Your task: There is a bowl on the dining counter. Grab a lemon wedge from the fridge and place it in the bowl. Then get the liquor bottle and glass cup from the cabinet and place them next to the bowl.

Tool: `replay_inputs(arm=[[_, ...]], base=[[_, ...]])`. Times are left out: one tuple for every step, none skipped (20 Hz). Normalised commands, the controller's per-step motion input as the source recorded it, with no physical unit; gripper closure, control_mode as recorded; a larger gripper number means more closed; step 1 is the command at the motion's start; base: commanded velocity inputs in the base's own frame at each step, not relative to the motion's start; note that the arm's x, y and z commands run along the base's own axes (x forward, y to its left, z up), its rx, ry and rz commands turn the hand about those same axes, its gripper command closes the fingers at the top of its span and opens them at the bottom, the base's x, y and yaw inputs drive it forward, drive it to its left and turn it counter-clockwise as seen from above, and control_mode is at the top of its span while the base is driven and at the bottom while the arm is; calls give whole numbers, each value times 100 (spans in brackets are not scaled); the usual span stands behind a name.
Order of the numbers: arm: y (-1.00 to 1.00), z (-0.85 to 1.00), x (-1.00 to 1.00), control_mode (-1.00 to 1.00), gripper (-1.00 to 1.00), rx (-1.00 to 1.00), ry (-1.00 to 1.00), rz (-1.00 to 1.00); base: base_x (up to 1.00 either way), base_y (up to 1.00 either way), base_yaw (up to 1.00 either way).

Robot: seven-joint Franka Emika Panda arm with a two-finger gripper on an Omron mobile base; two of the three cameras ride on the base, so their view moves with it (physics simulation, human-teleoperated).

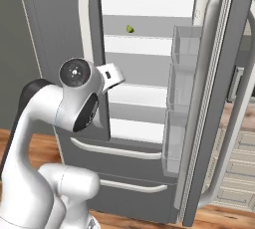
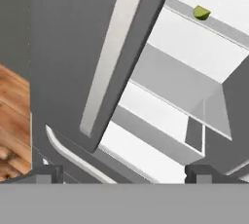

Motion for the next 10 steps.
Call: replay_inputs(arm=[[0, 7, 36, -100, -100, 29, 31, -2], [0, 6, 39, -100, -100, 27, 33, 0], [0, 26, 12, -100, -100, 24, 22, 0], [0, 29, 5, -100, -100, 25, 14, 0], [4, 36, 0, -100, -100, 22, 4, 0], [0, 32, 0, -100, -100, 23, 2, 1], [1, 42, 0, -100, -100, 23, 0, 2], [5, 42, 0, -100, -100, 23, 0, 2], [3, 38, 4, -100, -100, 24, 5, 3], [10, 29, 9, -100, -100, 23, 5, 2]], base=[[0, 0, 0], [0, 0, 0], [0, 0, 0], [0, 0, 0], [0, 0, 0], [0, 0, 0], [0, 0, 0], [0, 0, 0], [0, 0, 0], [0, 0, 0]])
